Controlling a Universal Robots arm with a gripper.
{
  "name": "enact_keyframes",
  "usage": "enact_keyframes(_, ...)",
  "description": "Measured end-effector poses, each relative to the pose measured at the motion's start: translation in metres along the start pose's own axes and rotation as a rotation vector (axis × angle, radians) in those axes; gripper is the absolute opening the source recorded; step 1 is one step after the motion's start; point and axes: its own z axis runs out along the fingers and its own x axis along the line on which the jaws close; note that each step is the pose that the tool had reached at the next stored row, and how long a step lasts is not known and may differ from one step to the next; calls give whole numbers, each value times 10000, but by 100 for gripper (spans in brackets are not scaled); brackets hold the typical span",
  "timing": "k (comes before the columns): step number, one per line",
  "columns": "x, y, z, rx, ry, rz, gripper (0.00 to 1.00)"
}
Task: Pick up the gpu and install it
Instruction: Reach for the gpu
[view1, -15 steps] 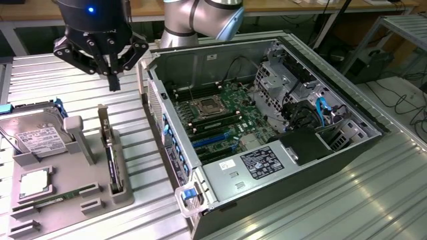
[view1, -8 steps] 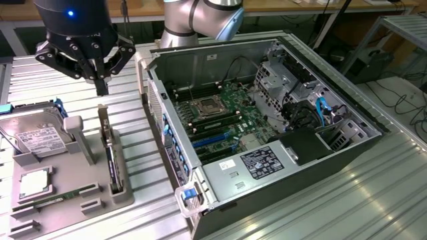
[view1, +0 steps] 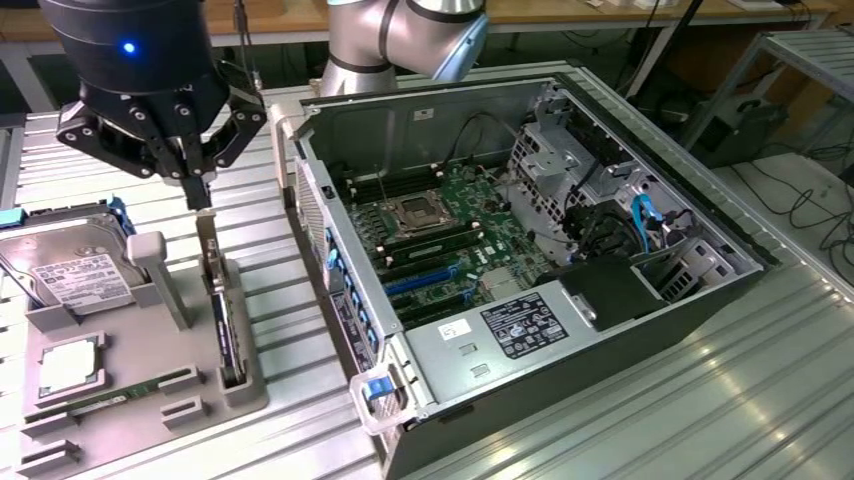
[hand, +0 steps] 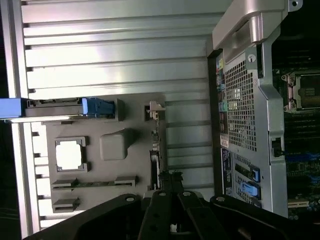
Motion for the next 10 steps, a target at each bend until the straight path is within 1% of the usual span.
enact_keyframes(6, 41, -130, 6, -1, 3, -67, 11)
enact_keyframes(10, 78, -178, 12, -2, 5, -107, 11)
